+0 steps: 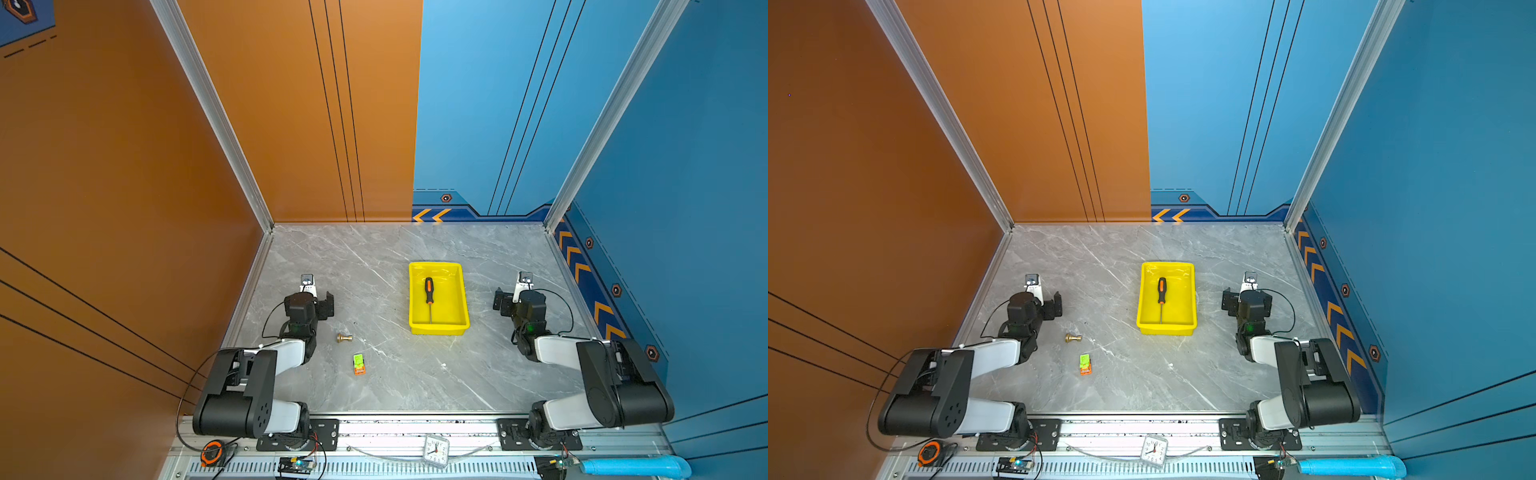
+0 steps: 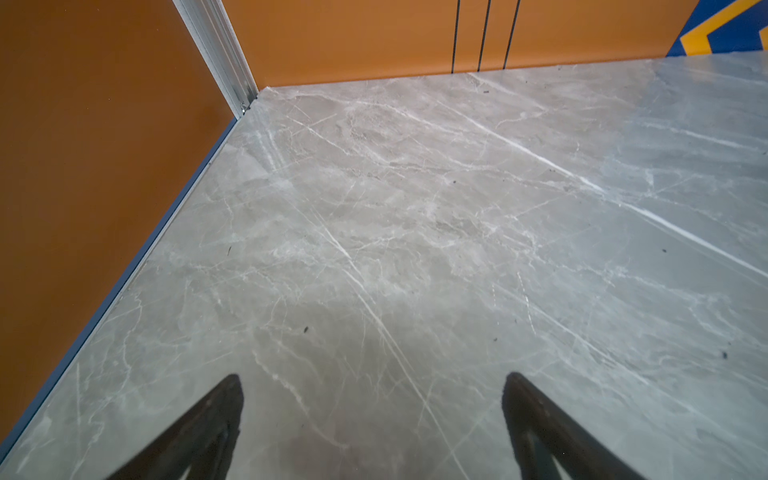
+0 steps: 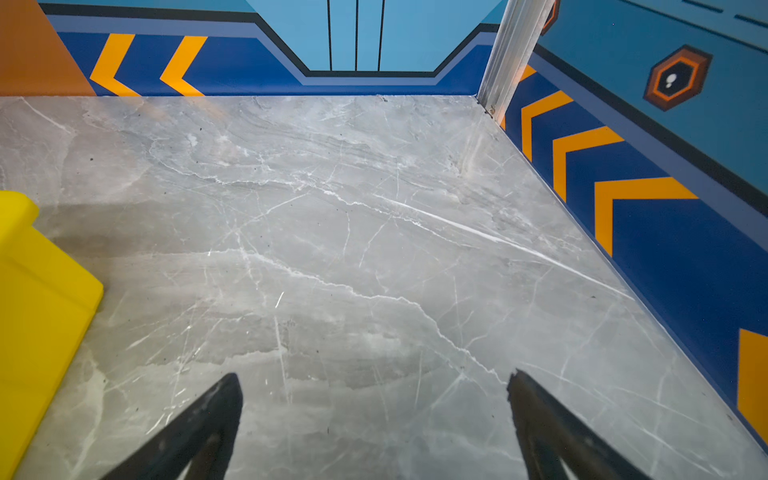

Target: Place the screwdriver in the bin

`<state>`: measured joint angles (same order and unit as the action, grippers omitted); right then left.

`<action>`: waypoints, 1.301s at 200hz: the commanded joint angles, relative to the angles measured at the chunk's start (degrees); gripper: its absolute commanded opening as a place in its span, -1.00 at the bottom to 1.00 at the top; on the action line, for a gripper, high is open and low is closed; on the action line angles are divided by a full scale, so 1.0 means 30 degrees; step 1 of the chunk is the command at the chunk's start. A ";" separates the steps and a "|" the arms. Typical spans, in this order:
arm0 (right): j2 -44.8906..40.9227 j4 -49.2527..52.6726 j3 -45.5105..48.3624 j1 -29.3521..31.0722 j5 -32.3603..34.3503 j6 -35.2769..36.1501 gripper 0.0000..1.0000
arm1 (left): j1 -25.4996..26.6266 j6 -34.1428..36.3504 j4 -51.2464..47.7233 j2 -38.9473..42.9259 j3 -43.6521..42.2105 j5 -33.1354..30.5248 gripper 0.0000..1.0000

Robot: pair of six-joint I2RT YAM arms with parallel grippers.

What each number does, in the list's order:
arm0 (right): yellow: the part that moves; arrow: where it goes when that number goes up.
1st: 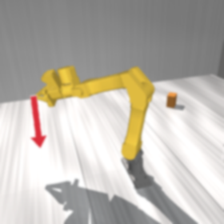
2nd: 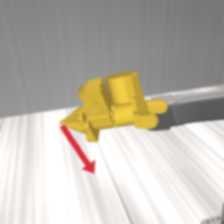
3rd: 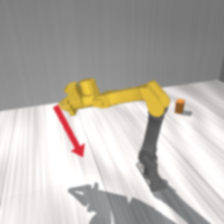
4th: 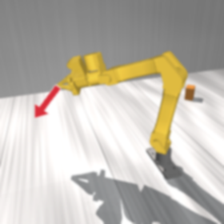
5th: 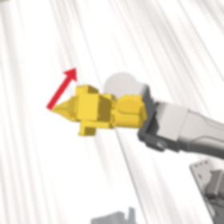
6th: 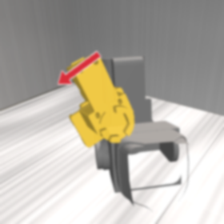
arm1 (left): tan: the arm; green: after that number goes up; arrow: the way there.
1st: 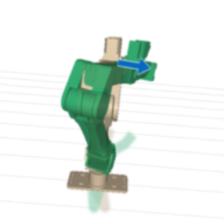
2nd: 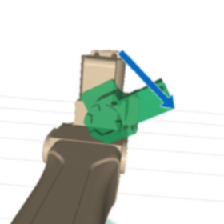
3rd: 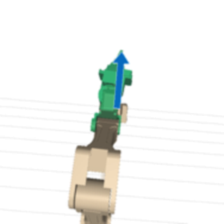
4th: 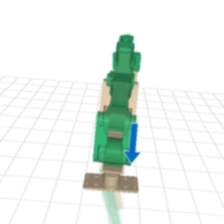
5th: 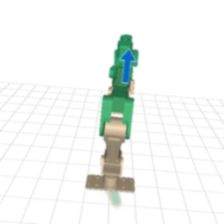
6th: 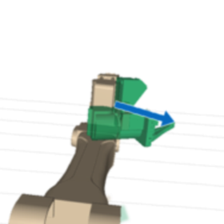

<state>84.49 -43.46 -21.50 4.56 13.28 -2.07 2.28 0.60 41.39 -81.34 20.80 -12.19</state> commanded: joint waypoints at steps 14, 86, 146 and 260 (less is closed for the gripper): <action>0.0432 -0.1124 -0.0541 0.0098 0.0221 0.0147 1.00 | -0.0175 -0.0321 0.2591 -0.1318 0.0260 0.0461 0.96; 0.1015 -0.2670 0.0058 -0.0332 0.0198 -0.0481 1.00 | -0.0176 -0.0252 0.3688 -0.2322 0.0068 0.0713 0.96; 0.1372 -0.3208 0.0222 -0.0669 -0.0010 -0.0831 1.00 | -0.0197 -0.0384 0.4435 -0.2730 -0.0007 0.0180 0.96; 0.1369 -0.3237 0.0251 -0.0670 -0.0043 -0.0820 1.00 | -0.0029 0.0063 0.3783 -0.2800 0.0393 0.0829 0.96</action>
<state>87.99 -52.10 -21.54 2.92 13.26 -3.46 2.31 0.21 53.34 -88.97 20.82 -11.27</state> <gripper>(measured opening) 0.999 0.980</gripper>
